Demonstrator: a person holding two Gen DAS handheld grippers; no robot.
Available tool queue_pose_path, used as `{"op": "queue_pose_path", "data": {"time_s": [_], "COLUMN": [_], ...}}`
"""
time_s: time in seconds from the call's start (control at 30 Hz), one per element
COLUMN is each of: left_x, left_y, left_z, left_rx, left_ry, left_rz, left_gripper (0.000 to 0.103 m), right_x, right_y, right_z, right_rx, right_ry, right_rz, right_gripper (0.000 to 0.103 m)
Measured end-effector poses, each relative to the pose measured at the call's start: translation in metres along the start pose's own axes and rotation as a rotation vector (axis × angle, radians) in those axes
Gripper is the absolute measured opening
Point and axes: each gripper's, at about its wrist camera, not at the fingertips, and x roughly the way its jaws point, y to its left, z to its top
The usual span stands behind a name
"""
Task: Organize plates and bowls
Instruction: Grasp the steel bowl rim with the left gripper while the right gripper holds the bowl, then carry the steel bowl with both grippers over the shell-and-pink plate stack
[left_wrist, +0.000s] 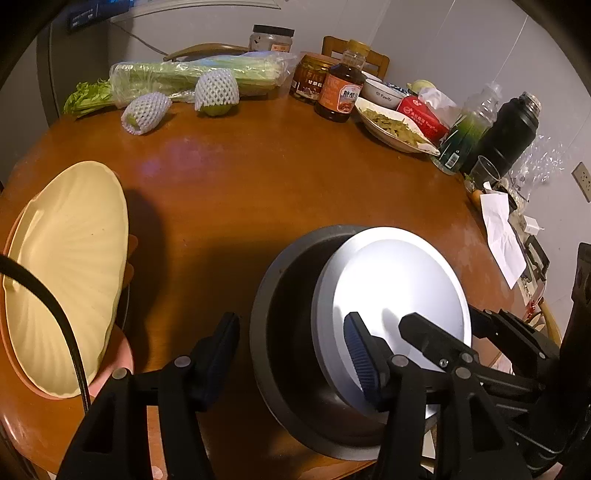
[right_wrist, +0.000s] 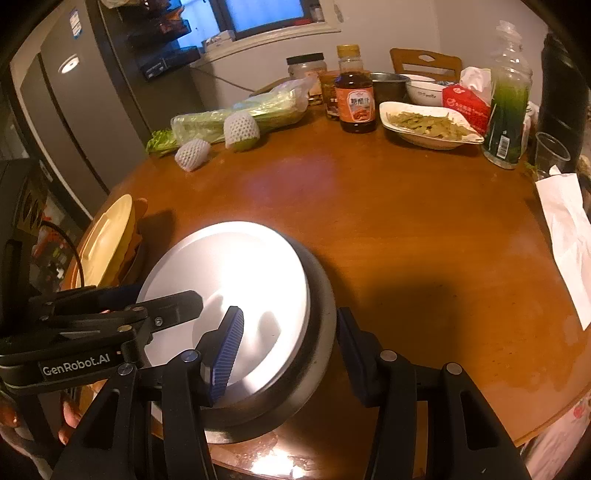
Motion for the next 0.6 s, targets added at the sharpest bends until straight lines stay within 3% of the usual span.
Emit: {"op": "queue_pose_path", "data": {"time_s": [0.6], "left_x": [0.0085], "left_y": [0.0014], "left_z": [-0.0016], "left_rx": [-0.01], "left_ry": [0.024], "left_rz": [0.004], "left_gripper": [0.059], "right_x": [0.0073], "right_y": [-0.0025], "right_z": [-0.0055], "right_rx": [0.02], "right_ry": [0.029], "right_rz": [0.014], "right_gripper": [0.053]}}
